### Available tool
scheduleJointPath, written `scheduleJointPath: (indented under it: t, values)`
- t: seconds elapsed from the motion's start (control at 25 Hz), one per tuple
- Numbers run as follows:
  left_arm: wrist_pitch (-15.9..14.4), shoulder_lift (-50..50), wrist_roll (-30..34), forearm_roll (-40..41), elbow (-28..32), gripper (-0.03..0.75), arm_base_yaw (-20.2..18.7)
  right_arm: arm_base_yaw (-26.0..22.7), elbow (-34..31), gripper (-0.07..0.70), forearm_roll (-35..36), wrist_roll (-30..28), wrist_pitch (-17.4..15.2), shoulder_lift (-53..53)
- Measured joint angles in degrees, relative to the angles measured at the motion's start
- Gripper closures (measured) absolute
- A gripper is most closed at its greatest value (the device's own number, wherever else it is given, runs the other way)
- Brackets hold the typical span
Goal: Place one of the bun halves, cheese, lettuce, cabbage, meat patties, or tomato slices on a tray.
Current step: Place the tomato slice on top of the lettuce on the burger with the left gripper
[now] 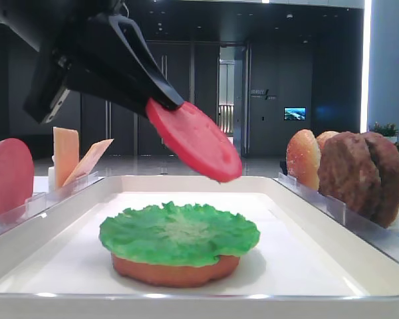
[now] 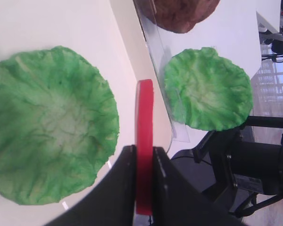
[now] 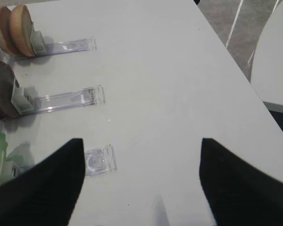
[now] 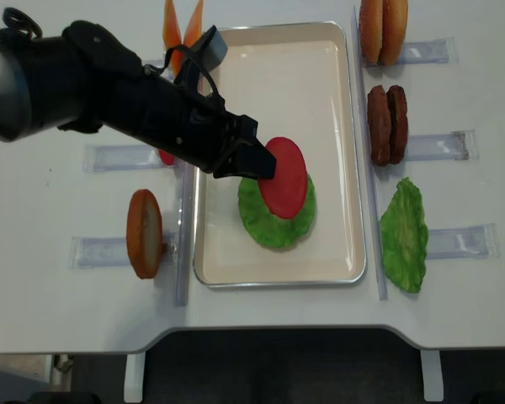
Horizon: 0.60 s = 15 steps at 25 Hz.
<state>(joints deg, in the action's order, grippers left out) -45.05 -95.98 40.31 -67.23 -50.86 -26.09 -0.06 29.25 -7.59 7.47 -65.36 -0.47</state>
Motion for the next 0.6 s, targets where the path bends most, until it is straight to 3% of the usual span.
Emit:
scheduleJointPath:
  t: [0.6]
  values:
    - [0.9,-5.5,3.4,-2.2,0.0,0.664,0.0,0.0,0.0,0.143,0.0,0.0,0.0,0.0]
